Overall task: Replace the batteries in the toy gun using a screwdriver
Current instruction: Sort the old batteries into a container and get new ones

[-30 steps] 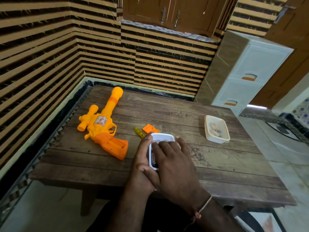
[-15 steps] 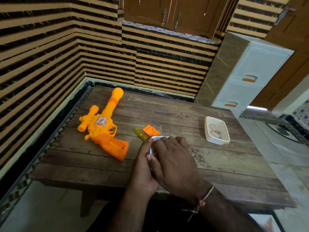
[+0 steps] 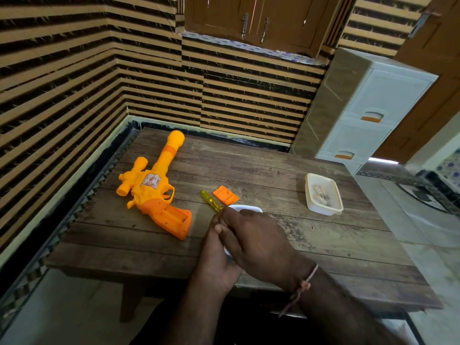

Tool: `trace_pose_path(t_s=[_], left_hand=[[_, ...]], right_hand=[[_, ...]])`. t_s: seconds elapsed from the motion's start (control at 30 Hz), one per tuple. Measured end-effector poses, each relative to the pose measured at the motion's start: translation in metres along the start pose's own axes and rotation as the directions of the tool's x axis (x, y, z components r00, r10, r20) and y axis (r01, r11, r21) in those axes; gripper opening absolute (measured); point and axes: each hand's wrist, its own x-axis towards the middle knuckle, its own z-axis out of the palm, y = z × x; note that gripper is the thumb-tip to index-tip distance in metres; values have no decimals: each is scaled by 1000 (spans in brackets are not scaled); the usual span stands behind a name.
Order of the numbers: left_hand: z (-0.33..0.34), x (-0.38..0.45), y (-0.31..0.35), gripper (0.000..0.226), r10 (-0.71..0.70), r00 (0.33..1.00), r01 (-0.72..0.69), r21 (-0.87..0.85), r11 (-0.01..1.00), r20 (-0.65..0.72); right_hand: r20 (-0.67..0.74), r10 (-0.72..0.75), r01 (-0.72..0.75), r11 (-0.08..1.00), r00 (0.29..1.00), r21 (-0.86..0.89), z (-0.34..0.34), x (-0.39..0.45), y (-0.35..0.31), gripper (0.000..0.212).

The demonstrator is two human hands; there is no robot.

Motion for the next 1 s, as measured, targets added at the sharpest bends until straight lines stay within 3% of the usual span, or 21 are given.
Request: trace_pose_path(t_s=[0.13, 0.23, 0.3, 0.37, 0.43, 0.47, 0.5, 0.57, 0.6, 0.63, 0.83, 0.9, 0.97, 1.0], left_hand=[[0, -1, -6, 40, -19, 1000, 17, -90, 996, -24], [3, 1, -5, 38, -13, 1000, 14, -121, 993, 10], [4, 2, -5, 42, -26, 999, 28, -122, 992, 18], [3, 3, -5, 41, -66, 998, 64, -117, 991, -10], [0, 4, -5, 42, -91, 994, 85, -95, 992, -54], [-1, 5, -4, 40, -95, 993, 89, -86, 992, -74], [-2, 6, -3, 40, -95, 991, 87, -82, 993, -93], [-4, 7, -1, 46, -85, 989, 77, -69, 995, -124], [-4, 7, 0, 52, -80, 987, 71, -64, 995, -139], [-4, 7, 0, 57, -78, 986, 69, -64, 996, -150], [-5, 6, -1, 63, -76, 977, 65, -59, 996, -197], [-6, 7, -2, 57, -63, 978, 53, -55, 997, -197], [-7, 8, -1, 53, -50, 979, 39, -57, 998, -196], [-6, 8, 0, 53, -43, 981, 32, -59, 998, -189]], right_hand=[[-13, 115, -111, 979, 993, 173, 2, 7, 4, 38], [-104, 187, -155, 952, 977, 263, 7, 12, 8, 47], [-167, 282, -188, 884, 945, 428, 6, 14, 10, 47], [-216, 439, -219, 744, 872, 631, 0, 16, 12, 50], [-174, 659, -255, 501, 731, 827, -11, 18, 15, 56], [-57, 765, -251, 280, 642, 927, -15, 16, 20, 57], [118, 807, -188, -8, 578, 982, -19, 13, 28, 57], [401, 706, 46, -522, 584, 852, -24, 2, 44, 56], [459, 651, 137, -653, 605, 745, -22, -5, 51, 57], [495, 621, 188, -718, 608, 670, -19, -12, 55, 57], [658, 554, 283, -830, 509, 480, 1, -34, 61, 45], [672, 518, 278, -854, 530, 439, 5, -34, 59, 35], [671, 523, 161, -836, 526, 525, 8, -33, 57, 26], [668, 550, 25, -781, 500, 624, 9, -33, 55, 28]])
